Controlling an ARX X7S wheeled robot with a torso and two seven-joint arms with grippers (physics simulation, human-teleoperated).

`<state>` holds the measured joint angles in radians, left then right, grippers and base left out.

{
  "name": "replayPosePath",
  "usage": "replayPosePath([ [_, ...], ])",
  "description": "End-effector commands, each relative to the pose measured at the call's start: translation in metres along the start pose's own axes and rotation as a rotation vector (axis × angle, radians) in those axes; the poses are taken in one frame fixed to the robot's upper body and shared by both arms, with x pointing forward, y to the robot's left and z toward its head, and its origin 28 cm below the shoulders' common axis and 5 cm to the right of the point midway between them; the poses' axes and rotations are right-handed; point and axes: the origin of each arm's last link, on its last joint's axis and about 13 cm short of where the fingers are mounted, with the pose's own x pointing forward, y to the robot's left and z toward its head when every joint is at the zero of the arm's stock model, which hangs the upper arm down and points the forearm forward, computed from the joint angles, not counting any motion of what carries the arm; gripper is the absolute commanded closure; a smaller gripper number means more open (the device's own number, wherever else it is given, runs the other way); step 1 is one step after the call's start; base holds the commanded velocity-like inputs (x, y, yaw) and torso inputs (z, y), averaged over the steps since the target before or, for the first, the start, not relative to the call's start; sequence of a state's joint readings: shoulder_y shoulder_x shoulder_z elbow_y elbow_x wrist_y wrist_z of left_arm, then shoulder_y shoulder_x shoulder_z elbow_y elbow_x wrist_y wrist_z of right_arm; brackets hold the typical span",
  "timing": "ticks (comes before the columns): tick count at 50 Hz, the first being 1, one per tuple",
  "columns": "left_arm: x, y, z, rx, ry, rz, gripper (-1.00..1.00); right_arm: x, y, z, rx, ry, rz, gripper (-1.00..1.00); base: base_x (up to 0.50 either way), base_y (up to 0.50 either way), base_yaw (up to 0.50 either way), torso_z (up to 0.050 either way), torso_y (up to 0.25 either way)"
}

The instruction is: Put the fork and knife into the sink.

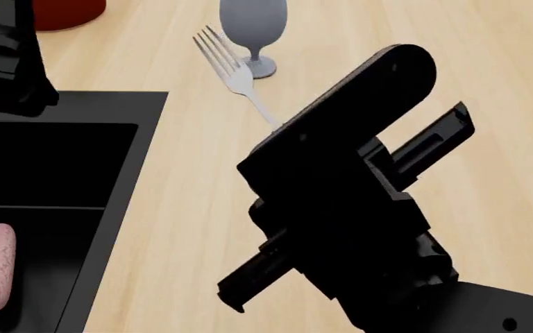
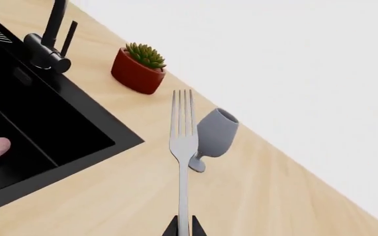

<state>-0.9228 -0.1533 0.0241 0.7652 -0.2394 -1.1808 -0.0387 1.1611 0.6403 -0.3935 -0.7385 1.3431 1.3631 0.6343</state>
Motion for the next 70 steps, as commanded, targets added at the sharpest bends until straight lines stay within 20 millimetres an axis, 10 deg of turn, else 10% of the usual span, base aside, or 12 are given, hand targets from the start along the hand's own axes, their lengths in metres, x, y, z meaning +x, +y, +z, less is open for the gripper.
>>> replayPosePath([
  [1,0.010,0.003,-0.002,-0.226,0.050,-0.149,-1.00,0.000,0.001,0.006,0.010,-0.036,0.012,1.00,0.00,0.00,0.00,0.000,0.000],
  [70,-0.004,0.022,-0.015,-0.912,0.213,-0.477,-1.00,0.006,0.008,0.010,-0.006,-0.001,0.036,1.00,0.00,0.00,0.00,0.000,0.000],
])
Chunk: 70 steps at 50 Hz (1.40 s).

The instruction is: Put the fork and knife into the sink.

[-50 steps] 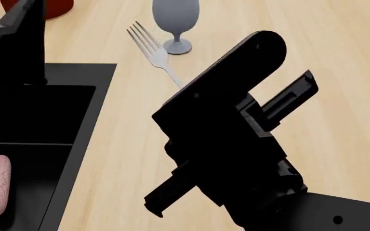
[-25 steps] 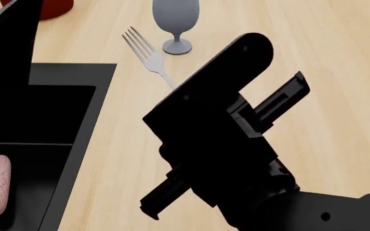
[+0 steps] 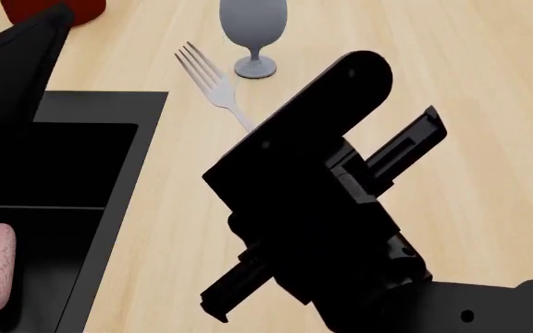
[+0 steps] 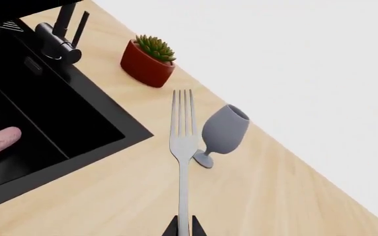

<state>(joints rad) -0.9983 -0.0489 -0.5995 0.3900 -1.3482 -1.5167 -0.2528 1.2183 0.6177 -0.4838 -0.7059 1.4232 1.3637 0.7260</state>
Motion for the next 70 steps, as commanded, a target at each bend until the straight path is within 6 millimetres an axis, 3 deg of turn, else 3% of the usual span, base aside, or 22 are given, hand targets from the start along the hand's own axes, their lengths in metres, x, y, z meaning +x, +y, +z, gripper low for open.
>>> replayPosePath([
  [1,-0.001,0.004,0.001,-0.115,-0.007,-0.040,-1.00,0.002,-0.001,0.005,0.017,-0.029,0.007,1.00,0.00,0.00,0.00,0.000,0.000],
  [20,0.009,0.020,-0.005,-0.260,0.068,0.073,-1.00,0.000,0.000,0.005,0.021,-0.029,0.009,1.00,0.00,0.00,0.00,0.000,0.000],
  [41,0.016,0.022,-0.016,-0.290,0.120,0.045,-1.00,-0.004,0.001,0.008,0.018,-0.031,0.009,1.00,0.00,0.00,0.00,0.000,0.000],
  [62,0.021,0.012,-0.014,-0.270,0.103,-0.023,-1.00,-0.005,0.002,0.005,0.025,-0.020,0.012,1.00,0.00,0.00,0.00,0.000,0.000],
  [70,0.028,0.018,-0.027,-0.316,0.135,-0.019,-1.00,-0.008,0.000,0.004,0.039,-0.026,0.011,1.00,0.00,0.00,0.00,0.000,0.000],
])
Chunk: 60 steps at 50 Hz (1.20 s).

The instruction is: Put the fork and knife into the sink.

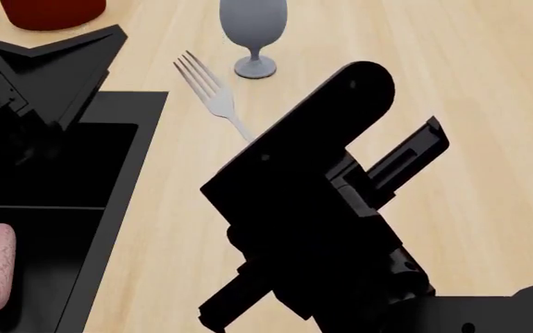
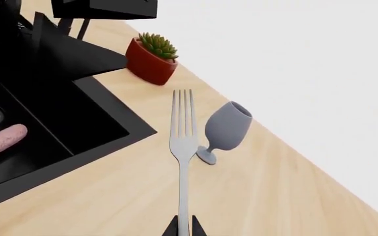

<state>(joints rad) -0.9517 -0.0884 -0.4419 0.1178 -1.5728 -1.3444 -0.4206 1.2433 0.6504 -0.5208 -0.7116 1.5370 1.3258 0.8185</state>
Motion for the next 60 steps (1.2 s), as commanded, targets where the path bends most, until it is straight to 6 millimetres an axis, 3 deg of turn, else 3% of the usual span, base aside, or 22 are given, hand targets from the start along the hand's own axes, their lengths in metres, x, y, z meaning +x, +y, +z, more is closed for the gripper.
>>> replayPosePath([
  [1,0.010,0.007,-0.009,-0.045,0.012,-0.020,-1.00,-0.001,-0.003,0.003,0.032,-0.038,0.004,1.00,0.00,0.00,0.00,0.000,0.000],
  [60,0.033,0.006,-0.027,-0.109,0.092,-0.082,-1.00,-0.008,-0.002,0.003,0.040,-0.027,0.025,1.00,0.00,0.00,0.00,0.000,0.000],
])
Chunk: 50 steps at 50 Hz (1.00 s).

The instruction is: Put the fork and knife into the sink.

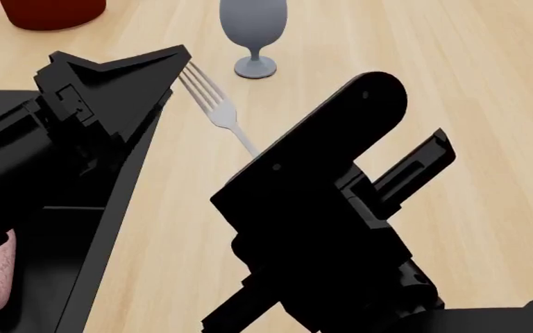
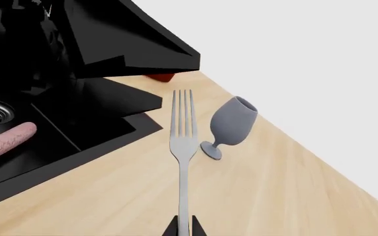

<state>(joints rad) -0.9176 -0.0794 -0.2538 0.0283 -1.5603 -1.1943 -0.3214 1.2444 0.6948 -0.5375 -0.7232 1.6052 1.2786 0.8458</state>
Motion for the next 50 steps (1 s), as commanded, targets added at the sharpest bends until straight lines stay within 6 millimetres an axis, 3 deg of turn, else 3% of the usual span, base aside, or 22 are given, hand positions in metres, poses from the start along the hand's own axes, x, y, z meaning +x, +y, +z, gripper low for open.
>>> replayPosePath([
  [1,0.007,0.001,-0.004,-0.013,0.013,-0.021,-1.00,-0.001,-0.002,0.006,0.016,-0.038,0.008,1.00,0.00,0.00,0.00,0.000,0.000],
  [50,0.029,0.014,-0.028,-0.093,0.099,-0.057,-1.00,-0.010,-0.001,0.007,0.014,-0.036,-0.006,1.00,0.00,0.00,0.00,0.000,0.000],
])
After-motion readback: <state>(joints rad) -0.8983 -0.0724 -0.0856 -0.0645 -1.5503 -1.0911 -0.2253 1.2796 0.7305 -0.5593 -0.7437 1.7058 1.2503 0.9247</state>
